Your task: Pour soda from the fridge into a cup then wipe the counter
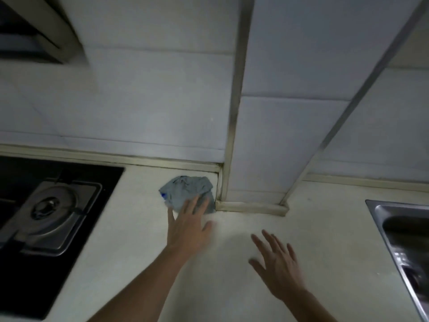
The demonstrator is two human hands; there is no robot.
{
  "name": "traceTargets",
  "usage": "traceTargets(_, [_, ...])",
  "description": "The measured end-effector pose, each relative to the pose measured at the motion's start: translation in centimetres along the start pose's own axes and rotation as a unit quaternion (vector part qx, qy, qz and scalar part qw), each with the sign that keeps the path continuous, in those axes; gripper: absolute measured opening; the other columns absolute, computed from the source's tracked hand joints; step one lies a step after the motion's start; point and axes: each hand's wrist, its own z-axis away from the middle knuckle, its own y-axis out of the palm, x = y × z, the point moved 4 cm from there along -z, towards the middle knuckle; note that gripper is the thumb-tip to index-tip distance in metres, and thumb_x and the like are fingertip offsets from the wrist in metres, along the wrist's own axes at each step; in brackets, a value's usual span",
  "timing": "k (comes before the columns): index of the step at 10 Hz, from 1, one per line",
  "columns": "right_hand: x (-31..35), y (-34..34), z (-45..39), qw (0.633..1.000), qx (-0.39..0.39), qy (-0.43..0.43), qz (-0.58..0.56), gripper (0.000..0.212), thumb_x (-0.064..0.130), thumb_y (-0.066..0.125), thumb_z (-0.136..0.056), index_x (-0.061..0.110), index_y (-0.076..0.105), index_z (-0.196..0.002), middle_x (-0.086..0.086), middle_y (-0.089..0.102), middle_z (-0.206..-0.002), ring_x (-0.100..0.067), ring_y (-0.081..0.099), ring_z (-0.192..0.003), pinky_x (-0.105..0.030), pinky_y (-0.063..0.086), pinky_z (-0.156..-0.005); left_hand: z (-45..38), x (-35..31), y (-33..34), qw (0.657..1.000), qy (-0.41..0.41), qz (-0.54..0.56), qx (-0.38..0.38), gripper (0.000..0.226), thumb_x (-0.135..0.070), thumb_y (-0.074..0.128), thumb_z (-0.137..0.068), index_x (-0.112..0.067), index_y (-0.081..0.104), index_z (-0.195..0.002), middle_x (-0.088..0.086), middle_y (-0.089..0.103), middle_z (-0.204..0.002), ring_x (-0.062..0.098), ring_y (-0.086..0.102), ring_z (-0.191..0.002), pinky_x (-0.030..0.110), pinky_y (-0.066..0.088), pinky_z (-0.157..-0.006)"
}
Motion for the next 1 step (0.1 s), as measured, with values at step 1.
traceTargets(1, [0.09, -3.08, 0.06, 0.998, -0.067, -0.018, -0.008, 0.059, 0.061, 0.037, -0.087, 0.032, 0.053, -0.136, -0.005, 0.058, -0.137, -0.027, 0.06, -0.12, -0.05, 0.05, -0.093, 3.35, -2.19, -2.09, 0.999, 0.009, 0.012, -0.031, 0.064, -0.057, 0.033, -0.1, -0.039, 0.01, -0.156, -0.008, 0.005, -0.167, 0.015, 0.008, -0.153, 0.05, 0.0, -0.122])
